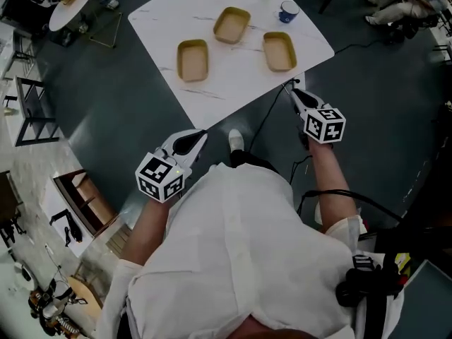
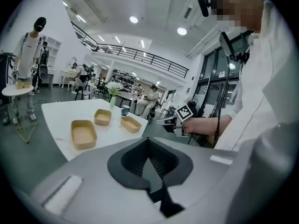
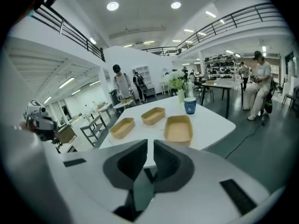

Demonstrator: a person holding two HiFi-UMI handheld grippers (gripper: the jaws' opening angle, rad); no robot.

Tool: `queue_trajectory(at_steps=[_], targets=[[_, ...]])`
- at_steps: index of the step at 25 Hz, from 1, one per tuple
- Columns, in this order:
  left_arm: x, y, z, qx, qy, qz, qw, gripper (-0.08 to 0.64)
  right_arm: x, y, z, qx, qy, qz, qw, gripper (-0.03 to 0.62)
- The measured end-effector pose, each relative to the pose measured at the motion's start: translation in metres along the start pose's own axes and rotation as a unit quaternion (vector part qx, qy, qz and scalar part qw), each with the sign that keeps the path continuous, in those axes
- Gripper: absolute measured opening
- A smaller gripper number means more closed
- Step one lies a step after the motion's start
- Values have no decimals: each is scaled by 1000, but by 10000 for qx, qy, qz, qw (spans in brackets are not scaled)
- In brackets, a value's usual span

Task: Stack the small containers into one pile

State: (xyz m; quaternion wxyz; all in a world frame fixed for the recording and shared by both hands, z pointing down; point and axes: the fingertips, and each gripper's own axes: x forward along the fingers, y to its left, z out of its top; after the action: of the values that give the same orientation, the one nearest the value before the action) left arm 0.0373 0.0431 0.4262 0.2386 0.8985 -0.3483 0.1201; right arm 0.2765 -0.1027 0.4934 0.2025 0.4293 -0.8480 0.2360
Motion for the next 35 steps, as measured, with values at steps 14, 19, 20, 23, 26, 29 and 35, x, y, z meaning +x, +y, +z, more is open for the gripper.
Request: queue_trajectory(at_steps=[14, 19, 20, 23, 26, 29, 35], targets=[[62, 61, 39, -26, 372, 781, 9962, 8, 146, -162, 29, 301, 572, -552, 9964, 101], [66, 85, 38, -144, 412, 769, 9961, 8, 168, -178, 11, 663, 810, -687, 9921, 101], [66, 90, 39, -148, 419, 747, 9962, 8, 170, -178, 9, 772, 816, -692, 9913, 99], [63, 106, 49, -87, 420, 667, 9969, 8, 176, -180, 3, 1169, 807, -785, 9867, 32], [57, 121, 57, -26, 418, 546, 9976, 8, 173, -180, -1, 1494, 758, -964, 9811, 21], [49, 134, 61, 30, 398, 426, 9983, 8, 168, -176, 2, 1762, 573, -1137, 9761, 18], [36, 153, 63, 128, 358, 112, 9992, 8, 154, -152, 19, 2225, 143, -1428, 9643, 17]])
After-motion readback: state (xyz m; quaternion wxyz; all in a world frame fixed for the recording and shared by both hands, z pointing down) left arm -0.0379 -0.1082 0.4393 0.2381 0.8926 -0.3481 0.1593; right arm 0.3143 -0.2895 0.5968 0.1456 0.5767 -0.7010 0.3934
